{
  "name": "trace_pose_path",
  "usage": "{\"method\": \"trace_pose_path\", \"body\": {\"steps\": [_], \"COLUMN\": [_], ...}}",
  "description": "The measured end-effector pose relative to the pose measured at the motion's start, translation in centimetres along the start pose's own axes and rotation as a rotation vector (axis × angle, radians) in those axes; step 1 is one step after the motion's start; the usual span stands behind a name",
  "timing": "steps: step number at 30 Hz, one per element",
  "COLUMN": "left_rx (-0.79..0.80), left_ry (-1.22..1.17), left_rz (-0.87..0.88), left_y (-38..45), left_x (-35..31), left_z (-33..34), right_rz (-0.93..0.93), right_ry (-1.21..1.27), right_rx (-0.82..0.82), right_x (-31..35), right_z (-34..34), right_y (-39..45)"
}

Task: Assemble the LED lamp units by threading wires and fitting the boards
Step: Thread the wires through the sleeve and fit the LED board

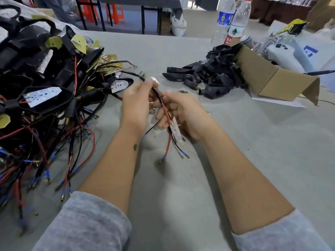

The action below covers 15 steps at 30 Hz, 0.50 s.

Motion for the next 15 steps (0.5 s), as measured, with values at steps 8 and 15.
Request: {"method": "trace_pose_path", "body": {"steps": [8,15], "left_rx": [-0.042,0.113], "left_ry": [0.126,0.361], "left_rz": [-0.067,-0.090], "left_y": [0.3,0.6], "left_x": [0.5,1.6], "left_z": [0.4,0.9], "right_rz": [-0.241,0.031], "right_ry": [-0.134,-0.258], "right_rx": [-0.736,-1.180], "right_x": [1.3,3.8], "right_z": [-4.5,-14.7], "right_y": [1.5,3.3]}}
Point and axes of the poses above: each hand's wrist, its own y-axis towards the middle knuckle, its own z-axis out of the palm, x = y × z, the point moved 1 cm from there along y, towards the middle knuckle, and after that the axes turned 13 degrees about z, right-handed, at the moved point
